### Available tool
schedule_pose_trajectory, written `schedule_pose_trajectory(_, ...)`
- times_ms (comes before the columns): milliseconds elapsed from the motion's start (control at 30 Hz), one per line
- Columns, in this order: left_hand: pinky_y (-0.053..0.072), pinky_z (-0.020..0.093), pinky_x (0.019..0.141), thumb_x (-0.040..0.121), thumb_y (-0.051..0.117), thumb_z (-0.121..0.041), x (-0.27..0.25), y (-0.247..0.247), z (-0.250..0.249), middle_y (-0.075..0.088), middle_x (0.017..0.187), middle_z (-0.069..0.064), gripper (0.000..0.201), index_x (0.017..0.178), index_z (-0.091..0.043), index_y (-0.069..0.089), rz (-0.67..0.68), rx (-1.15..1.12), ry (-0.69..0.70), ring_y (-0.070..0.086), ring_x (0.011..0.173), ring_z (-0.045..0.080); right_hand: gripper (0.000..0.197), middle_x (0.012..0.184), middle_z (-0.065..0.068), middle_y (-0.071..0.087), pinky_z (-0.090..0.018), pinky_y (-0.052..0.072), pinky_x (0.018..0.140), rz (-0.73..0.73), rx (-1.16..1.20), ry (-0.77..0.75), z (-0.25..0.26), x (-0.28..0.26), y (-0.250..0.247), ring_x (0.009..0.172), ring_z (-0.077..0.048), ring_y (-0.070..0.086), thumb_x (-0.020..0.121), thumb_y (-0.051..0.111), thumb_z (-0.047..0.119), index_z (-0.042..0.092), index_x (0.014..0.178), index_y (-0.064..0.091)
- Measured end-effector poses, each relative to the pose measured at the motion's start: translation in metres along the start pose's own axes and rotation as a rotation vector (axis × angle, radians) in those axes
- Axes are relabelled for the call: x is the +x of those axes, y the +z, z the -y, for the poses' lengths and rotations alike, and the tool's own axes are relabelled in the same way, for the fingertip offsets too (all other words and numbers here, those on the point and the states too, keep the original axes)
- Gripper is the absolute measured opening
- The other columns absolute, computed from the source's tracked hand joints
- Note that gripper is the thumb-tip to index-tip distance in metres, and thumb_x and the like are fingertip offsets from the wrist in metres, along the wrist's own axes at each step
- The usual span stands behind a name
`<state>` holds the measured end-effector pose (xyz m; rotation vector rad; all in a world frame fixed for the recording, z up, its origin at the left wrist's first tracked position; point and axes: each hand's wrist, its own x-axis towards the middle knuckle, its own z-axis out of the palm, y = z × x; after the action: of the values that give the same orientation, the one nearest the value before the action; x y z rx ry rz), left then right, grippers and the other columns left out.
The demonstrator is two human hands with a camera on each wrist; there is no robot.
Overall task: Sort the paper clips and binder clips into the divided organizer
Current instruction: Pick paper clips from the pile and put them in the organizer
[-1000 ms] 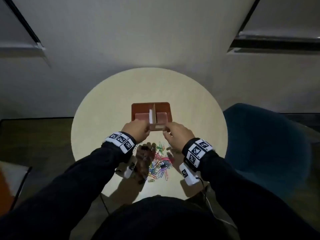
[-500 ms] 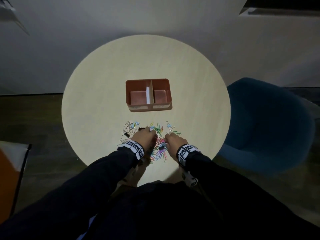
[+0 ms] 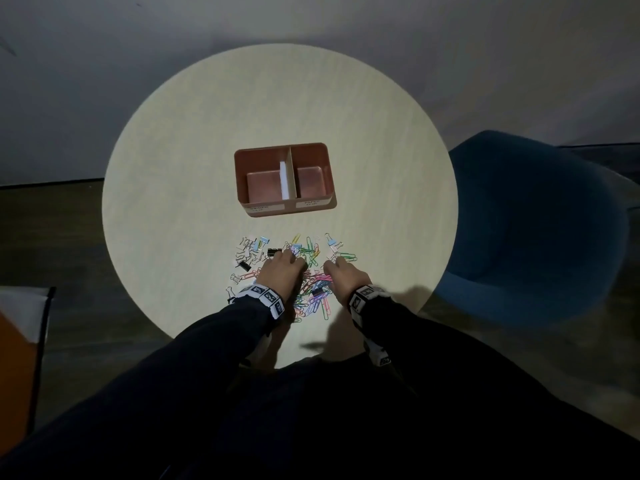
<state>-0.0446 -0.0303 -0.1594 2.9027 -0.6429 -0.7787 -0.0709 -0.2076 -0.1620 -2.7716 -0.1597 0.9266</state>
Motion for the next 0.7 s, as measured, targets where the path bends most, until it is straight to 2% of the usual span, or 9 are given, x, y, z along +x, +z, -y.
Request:
schedule_pose_trajectory(100, 0.046, 0.043, 0.090, 0.084, 0.061, -0.009, 0.000, -0.002, 0.003, 0.054, 0.124, 0.012, 0.049, 0.131, -0.016, 0.050, -0.020, -0.043, 0.024, 0.050, 0.117, 0.032, 0.035, 0.122, -0.011, 0.046, -0.038, 0.045, 0.074, -0.021, -0.008, -0.017, -0.004, 0.002, 0.003, 0.109, -0.032, 0.054, 0.092, 0.052, 0.005, 0.015, 0.125, 0.045)
schedule_pose_trajectory(167, 0.047, 0.040, 0.086, 0.088, 0.057, -0.011, -0.002, -0.003, 0.005, 0.059, 0.117, 0.010, 0.039, 0.126, -0.017, 0.053, -0.050, -0.104, 0.017, 0.055, 0.111, 0.032, 0.032, 0.119, -0.010, 0.047, -0.038, 0.045, 0.072, -0.035, -0.005, -0.022, -0.006, 0.002, 0.004, 0.106, -0.032, 0.055, 0.092, 0.051, 0.005, 0.015, 0.122, 0.046)
schedule_pose_trajectory(300, 0.043, 0.033, 0.071, 0.095, 0.052, -0.022, -0.012, -0.013, 0.006, 0.065, 0.102, 0.006, 0.013, 0.106, -0.015, 0.055, -0.128, -0.266, -0.008, 0.062, 0.092, 0.030, 0.023, 0.115, -0.010, 0.047, -0.034, 0.039, 0.066, -0.059, 0.042, -0.022, -0.011, 0.001, 0.006, 0.099, -0.033, 0.055, 0.094, 0.047, 0.006, 0.014, 0.116, 0.049)
schedule_pose_trajectory(433, 0.041, 0.031, 0.062, 0.096, 0.049, -0.018, -0.024, -0.021, 0.011, 0.063, 0.088, 0.005, 0.003, 0.094, -0.016, 0.047, -0.125, -0.383, -0.071, 0.058, 0.075, 0.027, 0.012, 0.112, -0.011, 0.043, -0.038, 0.047, 0.067, -0.088, 0.122, -0.035, -0.017, 0.000, 0.009, 0.092, -0.034, 0.056, 0.096, 0.048, 0.012, 0.012, 0.108, 0.049)
schedule_pose_trajectory(500, 0.043, 0.032, 0.064, 0.097, 0.048, -0.016, -0.025, -0.021, 0.016, 0.065, 0.091, 0.007, 0.002, 0.097, -0.015, 0.050, -0.131, -0.451, -0.095, 0.058, 0.077, 0.027, 0.010, 0.114, -0.011, 0.045, -0.040, 0.048, 0.072, -0.083, 0.155, -0.041, -0.020, -0.001, 0.008, 0.096, -0.033, 0.054, 0.097, 0.048, 0.012, 0.011, 0.107, 0.050)
schedule_pose_trajectory(567, 0.043, 0.030, 0.068, 0.098, 0.047, -0.013, -0.025, -0.018, 0.021, 0.067, 0.098, 0.006, 0.013, 0.107, -0.015, 0.056, -0.135, -0.524, -0.119, 0.058, 0.081, 0.025, 0.011, 0.115, -0.010, 0.049, -0.037, 0.043, 0.075, -0.083, 0.173, -0.042, -0.023, -0.003, 0.004, 0.096, -0.031, 0.051, 0.099, 0.046, 0.013, 0.010, 0.109, 0.049)
schedule_pose_trajectory(633, 0.046, 0.031, 0.075, 0.097, 0.047, -0.010, -0.024, -0.014, 0.024, 0.066, 0.107, 0.006, 0.025, 0.117, -0.018, 0.060, -0.144, -0.557, -0.108, 0.060, 0.090, 0.026, 0.014, 0.114, -0.011, 0.054, -0.033, 0.035, 0.071, -0.084, 0.173, -0.031, -0.025, -0.007, -0.001, 0.093, -0.031, 0.050, 0.100, 0.045, 0.013, 0.010, 0.113, 0.049)
schedule_pose_trajectory(700, 0.045, 0.030, 0.077, 0.097, 0.046, -0.008, -0.024, -0.013, 0.024, 0.060, 0.109, 0.008, 0.030, 0.120, -0.020, 0.063, -0.138, -0.535, -0.082, 0.059, 0.094, 0.027, 0.015, 0.109, -0.012, 0.058, -0.033, 0.033, 0.069, -0.080, 0.205, -0.019, -0.026, -0.008, -0.001, 0.087, -0.032, 0.051, 0.100, 0.044, 0.013, 0.010, 0.113, 0.048)
